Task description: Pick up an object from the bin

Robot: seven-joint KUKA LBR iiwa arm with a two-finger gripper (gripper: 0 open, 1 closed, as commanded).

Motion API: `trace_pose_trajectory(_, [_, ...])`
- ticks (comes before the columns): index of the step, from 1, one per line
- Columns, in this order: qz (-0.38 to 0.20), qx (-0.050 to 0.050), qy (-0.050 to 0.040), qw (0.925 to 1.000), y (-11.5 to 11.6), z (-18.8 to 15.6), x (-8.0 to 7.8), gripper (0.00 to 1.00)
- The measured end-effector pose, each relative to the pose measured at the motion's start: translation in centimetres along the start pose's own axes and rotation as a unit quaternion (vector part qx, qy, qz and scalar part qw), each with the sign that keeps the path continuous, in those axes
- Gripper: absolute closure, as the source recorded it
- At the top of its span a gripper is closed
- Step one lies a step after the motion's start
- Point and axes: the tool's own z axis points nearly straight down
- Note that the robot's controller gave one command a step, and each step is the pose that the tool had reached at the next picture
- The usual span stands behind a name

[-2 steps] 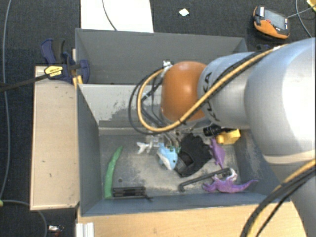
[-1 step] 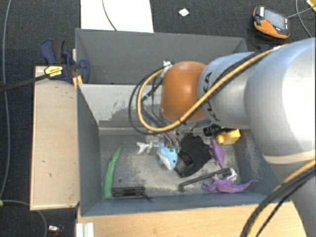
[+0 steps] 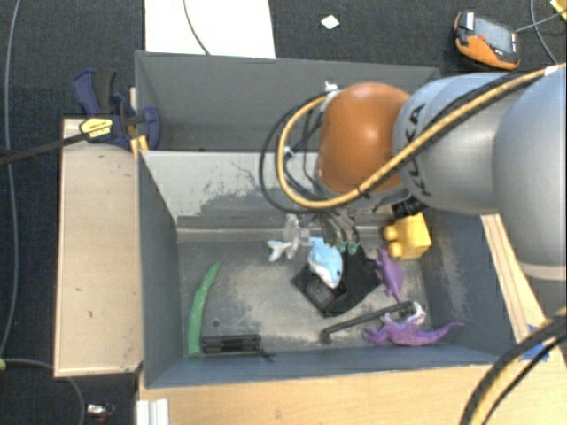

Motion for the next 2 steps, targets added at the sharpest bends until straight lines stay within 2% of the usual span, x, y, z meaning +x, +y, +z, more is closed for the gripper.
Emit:
trace_pose_trajectory(1, [0.001,0.0,0.0,1.0,0.0,0.0,0.0,1.0])
trace_pose_trajectory(2, [-0.008,-0.001,-0.0047,1.0,1.3,-4.7,1.0,1.0])
